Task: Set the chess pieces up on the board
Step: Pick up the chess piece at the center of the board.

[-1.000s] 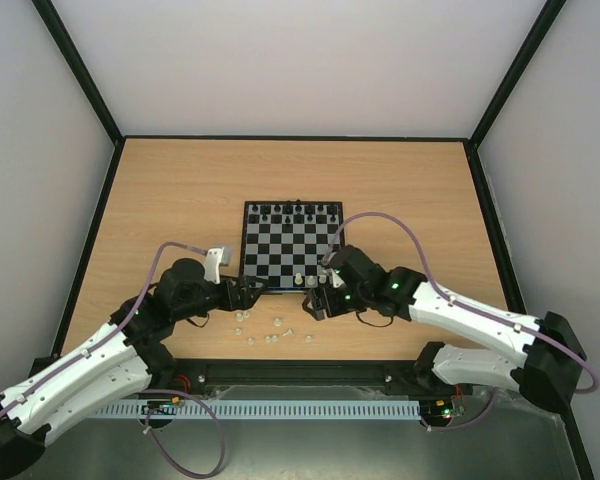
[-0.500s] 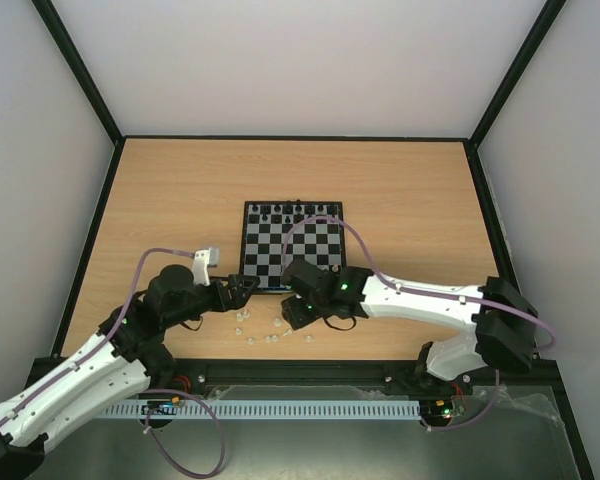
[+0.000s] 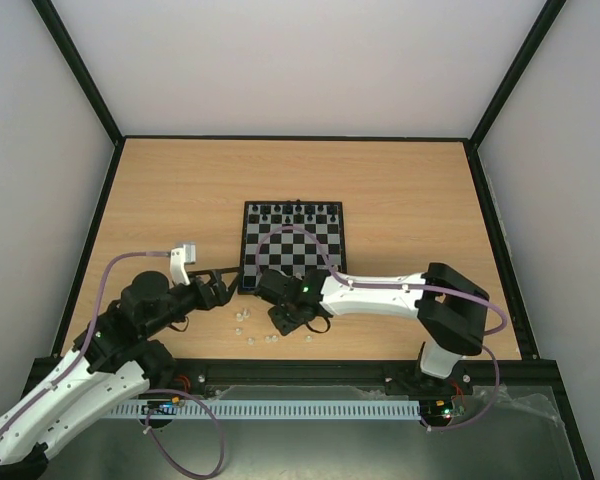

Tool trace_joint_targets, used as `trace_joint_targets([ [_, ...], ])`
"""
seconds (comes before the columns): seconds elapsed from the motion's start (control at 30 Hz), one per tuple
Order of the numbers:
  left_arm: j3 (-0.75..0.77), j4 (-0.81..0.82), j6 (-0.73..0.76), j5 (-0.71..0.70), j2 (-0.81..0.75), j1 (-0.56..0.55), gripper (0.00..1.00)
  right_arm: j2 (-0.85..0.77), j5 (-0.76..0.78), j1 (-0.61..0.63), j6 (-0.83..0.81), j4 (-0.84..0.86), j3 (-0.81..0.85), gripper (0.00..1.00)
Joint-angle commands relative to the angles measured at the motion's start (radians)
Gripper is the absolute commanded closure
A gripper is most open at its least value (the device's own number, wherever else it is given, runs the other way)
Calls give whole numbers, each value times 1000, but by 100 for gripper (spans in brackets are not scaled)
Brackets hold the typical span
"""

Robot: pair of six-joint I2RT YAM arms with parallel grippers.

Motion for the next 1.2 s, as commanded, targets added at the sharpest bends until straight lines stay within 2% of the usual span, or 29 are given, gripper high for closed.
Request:
trace_joint_targets([
  [0.0, 22, -40, -8, -21, -16, -4, 1, 39, 15, 14, -21, -57, 45, 56],
  [0.3, 23, -46, -1, -25, -24, -4, 1, 80, 13, 15, -29, -51, 72, 56],
  [0.57, 32, -61, -1, -31, -40, -4, 1, 138, 12, 16, -43, -46, 101, 70],
  [0.77, 28, -71, -3, -37, -53, -4, 1, 157, 22, 15, -43, -49, 110, 89],
  [0.87, 27, -71, -2, -39, -56, -4, 1, 150, 31, 16, -42, -52, 116, 96],
  [1.17, 30, -70, 4, -42, -59, -4, 1, 128, 109, -38, -85, -124, 221, 97],
])
